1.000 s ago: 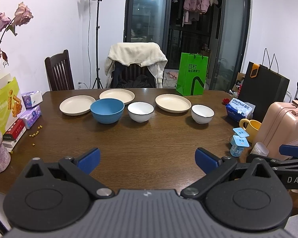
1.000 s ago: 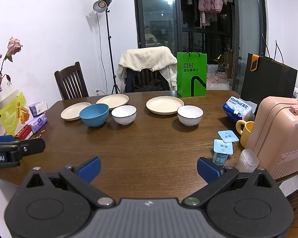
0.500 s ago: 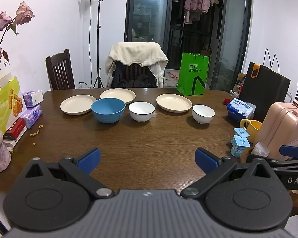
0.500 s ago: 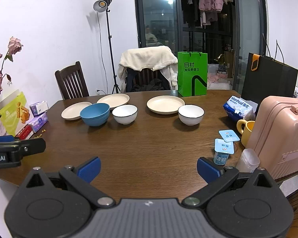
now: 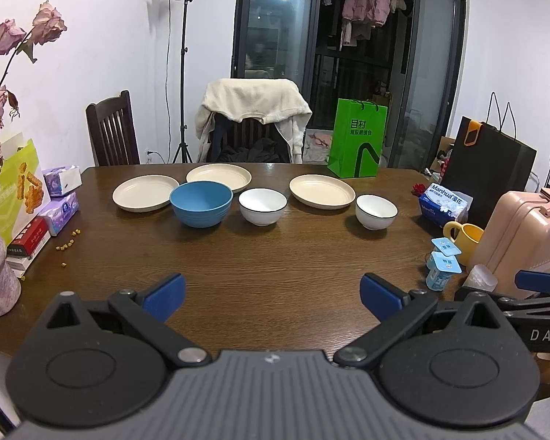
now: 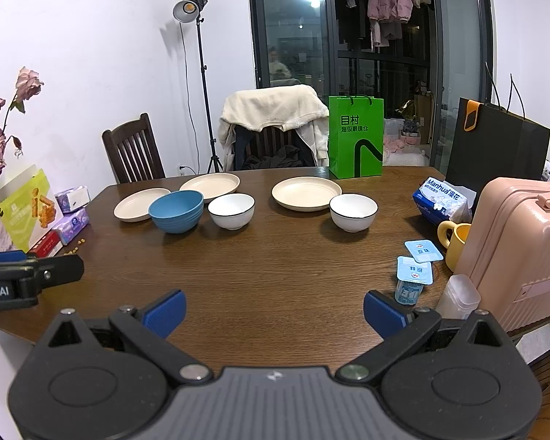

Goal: Organize plates and bowls

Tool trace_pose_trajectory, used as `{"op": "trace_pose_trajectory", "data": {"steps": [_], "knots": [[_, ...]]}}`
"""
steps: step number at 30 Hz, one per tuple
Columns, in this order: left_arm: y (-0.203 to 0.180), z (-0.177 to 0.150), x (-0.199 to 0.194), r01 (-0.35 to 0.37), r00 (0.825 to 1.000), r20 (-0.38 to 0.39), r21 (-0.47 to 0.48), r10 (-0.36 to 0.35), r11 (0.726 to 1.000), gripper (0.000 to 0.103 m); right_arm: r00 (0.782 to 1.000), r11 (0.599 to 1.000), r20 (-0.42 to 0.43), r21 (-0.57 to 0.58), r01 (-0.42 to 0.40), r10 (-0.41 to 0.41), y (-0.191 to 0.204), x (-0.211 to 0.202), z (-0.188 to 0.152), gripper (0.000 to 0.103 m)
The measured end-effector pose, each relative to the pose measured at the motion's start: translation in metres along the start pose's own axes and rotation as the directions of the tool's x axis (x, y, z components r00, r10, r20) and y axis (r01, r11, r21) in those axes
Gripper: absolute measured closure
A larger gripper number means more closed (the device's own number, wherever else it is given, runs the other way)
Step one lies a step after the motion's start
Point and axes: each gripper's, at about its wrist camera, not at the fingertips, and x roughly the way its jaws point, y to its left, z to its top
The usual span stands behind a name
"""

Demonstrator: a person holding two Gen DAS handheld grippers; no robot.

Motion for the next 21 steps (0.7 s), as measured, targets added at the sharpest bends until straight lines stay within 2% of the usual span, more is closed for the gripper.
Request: {"op": "trace_pose_trajectory", "data": {"steps": [21], "knots": [[0.0054, 0.0011, -0.0027, -0.003, 1.000, 0.011, -0.009, 0.003, 1.000, 0.000, 0.999, 0.999, -0.012, -0.020, -0.036, 0.036, 0.0075, 0.0035, 0.0015, 0.000]]}}
